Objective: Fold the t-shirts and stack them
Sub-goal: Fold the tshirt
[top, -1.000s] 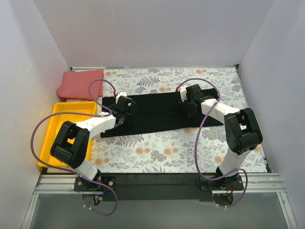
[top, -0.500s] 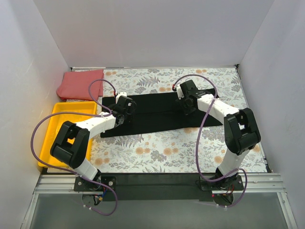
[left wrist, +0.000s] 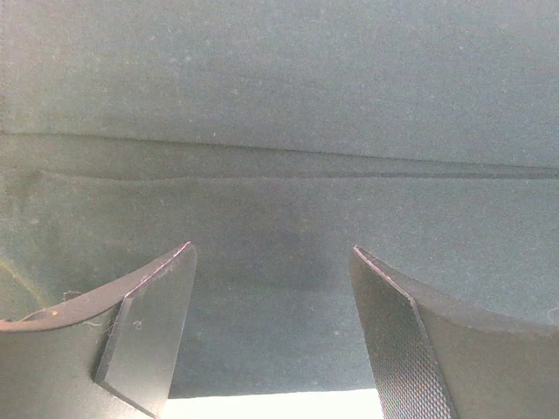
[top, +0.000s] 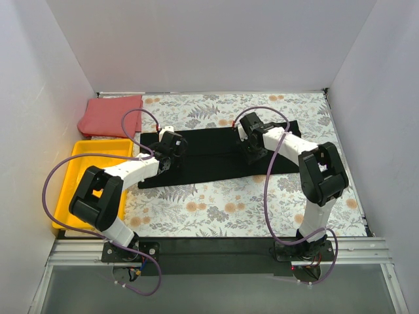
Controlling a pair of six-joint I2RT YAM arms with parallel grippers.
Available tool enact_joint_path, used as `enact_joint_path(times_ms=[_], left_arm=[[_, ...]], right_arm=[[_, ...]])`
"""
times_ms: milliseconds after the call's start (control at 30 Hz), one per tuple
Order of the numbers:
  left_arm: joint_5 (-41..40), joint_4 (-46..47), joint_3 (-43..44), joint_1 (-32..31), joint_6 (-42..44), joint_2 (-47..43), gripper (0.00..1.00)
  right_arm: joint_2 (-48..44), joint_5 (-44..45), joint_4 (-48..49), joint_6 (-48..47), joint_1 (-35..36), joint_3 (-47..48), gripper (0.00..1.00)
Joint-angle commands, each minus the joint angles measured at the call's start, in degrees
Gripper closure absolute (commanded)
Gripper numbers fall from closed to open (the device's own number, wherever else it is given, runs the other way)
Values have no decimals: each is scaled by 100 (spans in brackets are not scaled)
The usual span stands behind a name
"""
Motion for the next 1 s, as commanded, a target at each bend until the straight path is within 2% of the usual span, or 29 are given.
enact_joint_path(times_ms=[0, 67, 133, 200, 300, 533, 700, 800, 900, 967], left_arm=[[-7, -22, 199, 70, -152, -270, 30], [28, -162, 462, 271, -283, -191, 30], [151, -189, 638, 456, -328, -112, 31], [274, -189, 954, 736, -319, 143, 31], [380, -303, 1507, 1036, -328, 740, 31], [599, -864, 2641, 1265, -354, 2216, 31], [643, -1524, 2924, 1292, -407, 2710, 33], [644, -1884, 2757, 1292, -503, 2728, 35], [967, -2341, 2406, 1292, -670, 2579, 37], [1459, -2579, 1943, 1265, -819, 2299, 37]], right_arm=[[-379, 128, -68, 374, -139, 278, 52], [-678, 148, -33, 925, -358, 130, 50], [-1019, -220, 133, 1287, -885, -116, 49], [-1258, -893, 555, 1856, -1524, -739, 49], [-1671, -1433, 1197, 2385, -2168, -1564, 49], [-1814, -1742, 2243, 3028, -2776, -2516, 50], [-1234, -1672, 2612, 3108, -3075, -2403, 50], [-461, -1724, 2815, 2714, -3084, -1939, 50], [398, -1926, 2754, 2388, -3128, -1017, 50], [822, -2093, 2727, 2300, -3146, -307, 50]])
